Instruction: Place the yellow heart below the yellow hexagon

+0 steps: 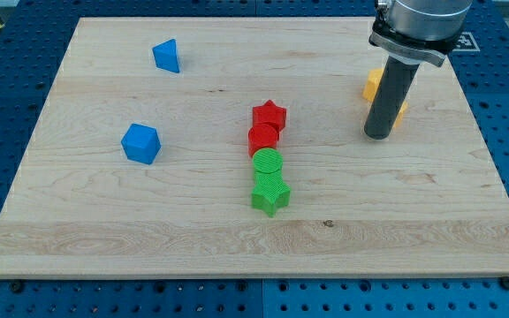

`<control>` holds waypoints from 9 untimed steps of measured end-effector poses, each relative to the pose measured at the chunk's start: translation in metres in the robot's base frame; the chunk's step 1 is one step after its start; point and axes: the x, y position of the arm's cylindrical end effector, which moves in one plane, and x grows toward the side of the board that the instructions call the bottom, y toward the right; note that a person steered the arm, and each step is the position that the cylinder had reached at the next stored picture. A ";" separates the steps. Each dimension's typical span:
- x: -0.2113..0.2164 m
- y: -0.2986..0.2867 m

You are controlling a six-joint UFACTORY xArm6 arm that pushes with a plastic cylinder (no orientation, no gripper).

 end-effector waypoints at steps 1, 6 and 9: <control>0.011 0.000; 0.002 0.032; -0.005 0.041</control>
